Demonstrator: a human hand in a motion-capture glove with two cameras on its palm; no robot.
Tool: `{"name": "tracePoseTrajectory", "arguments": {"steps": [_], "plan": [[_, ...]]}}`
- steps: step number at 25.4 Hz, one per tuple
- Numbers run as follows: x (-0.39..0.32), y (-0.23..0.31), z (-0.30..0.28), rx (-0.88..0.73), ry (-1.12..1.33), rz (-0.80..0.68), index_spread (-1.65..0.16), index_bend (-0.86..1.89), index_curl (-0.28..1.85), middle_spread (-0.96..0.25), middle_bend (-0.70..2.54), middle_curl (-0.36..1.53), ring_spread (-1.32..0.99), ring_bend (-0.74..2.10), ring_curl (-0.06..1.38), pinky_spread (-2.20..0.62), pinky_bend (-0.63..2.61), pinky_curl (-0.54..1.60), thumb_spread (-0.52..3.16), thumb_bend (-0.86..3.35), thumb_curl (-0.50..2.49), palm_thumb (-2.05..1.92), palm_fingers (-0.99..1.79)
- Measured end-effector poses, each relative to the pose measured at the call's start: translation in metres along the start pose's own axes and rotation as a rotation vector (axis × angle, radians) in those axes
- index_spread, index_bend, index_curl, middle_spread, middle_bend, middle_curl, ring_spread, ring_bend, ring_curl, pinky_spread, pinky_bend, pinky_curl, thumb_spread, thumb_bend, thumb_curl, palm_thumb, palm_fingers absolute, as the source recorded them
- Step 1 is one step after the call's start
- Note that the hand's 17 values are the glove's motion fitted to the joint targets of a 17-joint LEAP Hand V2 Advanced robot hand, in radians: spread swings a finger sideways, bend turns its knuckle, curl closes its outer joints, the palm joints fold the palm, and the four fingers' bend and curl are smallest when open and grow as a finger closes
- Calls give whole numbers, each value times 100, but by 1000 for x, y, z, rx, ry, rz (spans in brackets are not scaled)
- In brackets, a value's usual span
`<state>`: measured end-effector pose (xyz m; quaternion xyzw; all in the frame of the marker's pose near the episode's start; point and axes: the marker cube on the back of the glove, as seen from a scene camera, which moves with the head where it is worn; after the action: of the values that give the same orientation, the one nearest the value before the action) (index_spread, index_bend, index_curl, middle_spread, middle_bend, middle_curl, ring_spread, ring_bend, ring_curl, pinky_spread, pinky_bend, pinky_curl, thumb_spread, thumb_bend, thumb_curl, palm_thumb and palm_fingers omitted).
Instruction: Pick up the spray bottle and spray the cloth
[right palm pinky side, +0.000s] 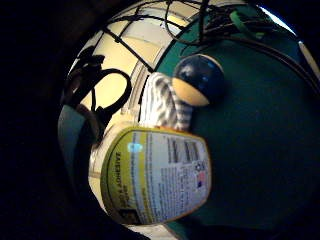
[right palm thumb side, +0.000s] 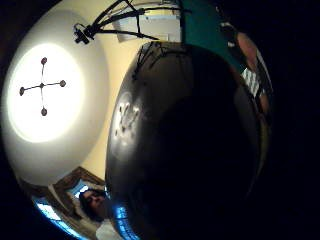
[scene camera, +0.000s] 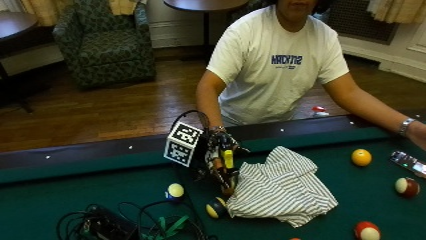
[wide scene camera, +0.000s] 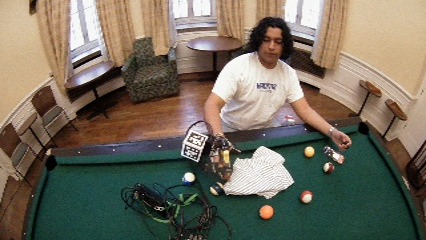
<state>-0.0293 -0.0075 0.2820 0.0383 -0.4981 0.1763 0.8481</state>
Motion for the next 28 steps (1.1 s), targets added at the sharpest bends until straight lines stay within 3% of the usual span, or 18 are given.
{"name": "tracePoseTrajectory", "arguments": {"steps": [7,15,28], "plan": [[-6,-3,-4,32,0,-4,-28,28,19,-12,19,34,-20,82,43,-26,68,43,89,-5,41,75,122],[-16,5,-2,-41,-7,-157,-28,24,27,-18,54,46,-21,68,41,-29,53,39,81,2,47,90,136],[-86,22,-50,-154,-20,-306,-26,44,42,-19,65,53,-21,74,46,-30,49,40,49,-2,61,97,141]]}}
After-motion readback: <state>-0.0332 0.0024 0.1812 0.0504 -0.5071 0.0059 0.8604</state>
